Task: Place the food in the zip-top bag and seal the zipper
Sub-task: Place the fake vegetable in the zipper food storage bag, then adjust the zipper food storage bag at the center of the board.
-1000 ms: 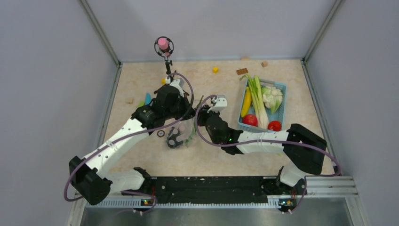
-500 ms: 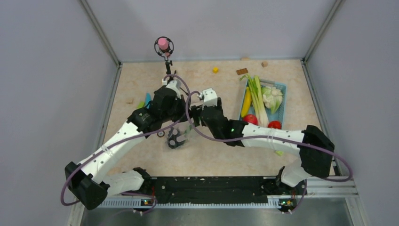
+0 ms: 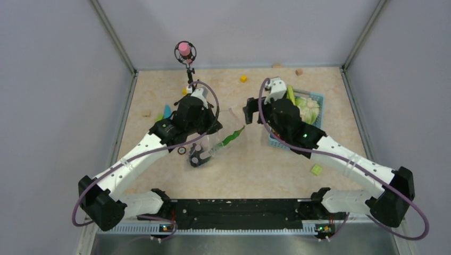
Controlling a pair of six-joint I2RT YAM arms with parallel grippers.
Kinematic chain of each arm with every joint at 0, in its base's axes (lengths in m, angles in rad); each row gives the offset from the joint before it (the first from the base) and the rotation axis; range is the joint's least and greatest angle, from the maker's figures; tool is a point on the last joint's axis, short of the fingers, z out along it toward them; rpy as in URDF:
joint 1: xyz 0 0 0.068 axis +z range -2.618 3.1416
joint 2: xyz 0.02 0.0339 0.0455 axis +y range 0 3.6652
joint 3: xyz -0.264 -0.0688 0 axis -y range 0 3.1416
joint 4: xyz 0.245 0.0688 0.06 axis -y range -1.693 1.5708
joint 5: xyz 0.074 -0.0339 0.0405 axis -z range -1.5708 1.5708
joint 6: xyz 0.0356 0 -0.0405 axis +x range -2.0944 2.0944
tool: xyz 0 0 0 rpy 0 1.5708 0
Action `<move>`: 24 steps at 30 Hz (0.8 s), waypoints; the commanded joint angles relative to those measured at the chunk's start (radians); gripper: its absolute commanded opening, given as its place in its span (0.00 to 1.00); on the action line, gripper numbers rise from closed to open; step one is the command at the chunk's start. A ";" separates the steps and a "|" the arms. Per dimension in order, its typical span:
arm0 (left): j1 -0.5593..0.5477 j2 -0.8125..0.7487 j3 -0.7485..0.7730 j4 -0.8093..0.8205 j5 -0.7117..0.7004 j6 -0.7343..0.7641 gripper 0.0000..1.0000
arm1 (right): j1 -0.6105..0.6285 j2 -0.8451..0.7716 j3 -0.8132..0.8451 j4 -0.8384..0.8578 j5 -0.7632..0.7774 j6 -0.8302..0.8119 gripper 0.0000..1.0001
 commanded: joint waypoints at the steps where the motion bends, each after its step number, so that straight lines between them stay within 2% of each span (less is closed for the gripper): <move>1: -0.002 0.041 0.073 0.067 0.001 0.032 0.00 | -0.189 -0.051 -0.052 -0.098 -0.147 0.029 0.96; 4: 0.001 0.079 0.106 0.061 0.004 0.040 0.00 | -0.251 -0.072 -0.090 -0.116 -0.191 0.060 0.95; 16: 0.005 0.121 0.147 0.057 0.054 0.064 0.00 | -0.254 0.032 -0.172 -0.065 -0.360 0.204 0.86; 24: 0.006 0.111 0.129 0.056 0.060 0.058 0.00 | -0.255 0.044 -0.165 -0.039 -0.322 0.263 0.84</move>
